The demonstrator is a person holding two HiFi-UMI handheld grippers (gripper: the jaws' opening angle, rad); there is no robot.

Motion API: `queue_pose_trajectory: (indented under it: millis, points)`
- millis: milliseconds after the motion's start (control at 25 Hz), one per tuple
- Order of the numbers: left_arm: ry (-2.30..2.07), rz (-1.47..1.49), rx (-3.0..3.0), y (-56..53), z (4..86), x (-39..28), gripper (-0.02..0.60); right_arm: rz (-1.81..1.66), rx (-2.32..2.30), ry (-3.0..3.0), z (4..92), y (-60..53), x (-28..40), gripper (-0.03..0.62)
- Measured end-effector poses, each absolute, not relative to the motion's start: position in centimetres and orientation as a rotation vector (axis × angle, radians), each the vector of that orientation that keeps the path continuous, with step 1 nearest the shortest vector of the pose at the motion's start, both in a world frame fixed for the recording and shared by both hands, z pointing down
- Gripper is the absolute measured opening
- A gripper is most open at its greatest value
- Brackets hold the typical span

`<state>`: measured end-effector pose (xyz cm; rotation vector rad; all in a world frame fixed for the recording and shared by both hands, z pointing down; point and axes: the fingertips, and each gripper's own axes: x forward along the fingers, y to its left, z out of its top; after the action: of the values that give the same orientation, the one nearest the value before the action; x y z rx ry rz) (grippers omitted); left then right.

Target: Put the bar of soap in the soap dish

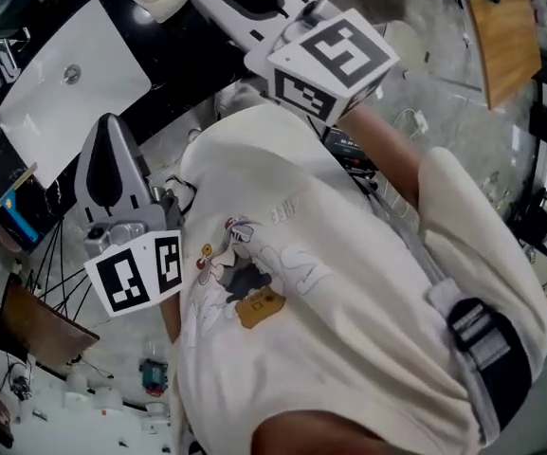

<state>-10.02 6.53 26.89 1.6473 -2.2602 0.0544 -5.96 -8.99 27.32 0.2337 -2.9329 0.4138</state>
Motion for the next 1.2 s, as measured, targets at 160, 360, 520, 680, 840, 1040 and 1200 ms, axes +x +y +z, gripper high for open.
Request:
queue_pose_trajectory:
  millis: [160, 360, 520, 680, 840, 1040, 1200]
  points:
    - [-2.24, 0.004, 1.667, 10.0, 25.5, -7.3, 0.006, 0.494, 0.229, -2.906, 26.8, -5.9, -3.9, 0.006]
    - [-2.188, -0.07, 1.67, 15.5, 25.9, -6.3, 0.006, 0.539, 0.278, -2.844, 28.1, -1.2, -2.2, 0.006]
    - [-2.14, -0.082, 1.692, 18.9, 26.5, -4.9, 0.006, 0.53, 0.31, -2.816, 28.7, 2.3, -0.6, 0.006]
    - [-2.09, -0.054, 1.704, 18.9, 29.1, -2.3, 0.006, 0.573, 0.314, -2.805, 31.0, 3.0, 2.0, 0.006]
    - [-2.123, -0.054, 1.686, 19.5, 28.5, -2.1, 0.006, 0.631, 0.253, -2.806, 31.0, 4.6, 2.2, 0.006]
    - [-2.181, -0.066, 1.649, 21.1, 26.6, -3.3, 0.006, 0.627, 0.116, -2.848, 28.4, 8.9, 0.2, 0.006]
    - [-2.182, -0.049, 1.627, 20.0, 28.0, -3.1, 0.006, 0.576, 0.104, -2.836, 29.8, 11.1, 1.1, 0.006]
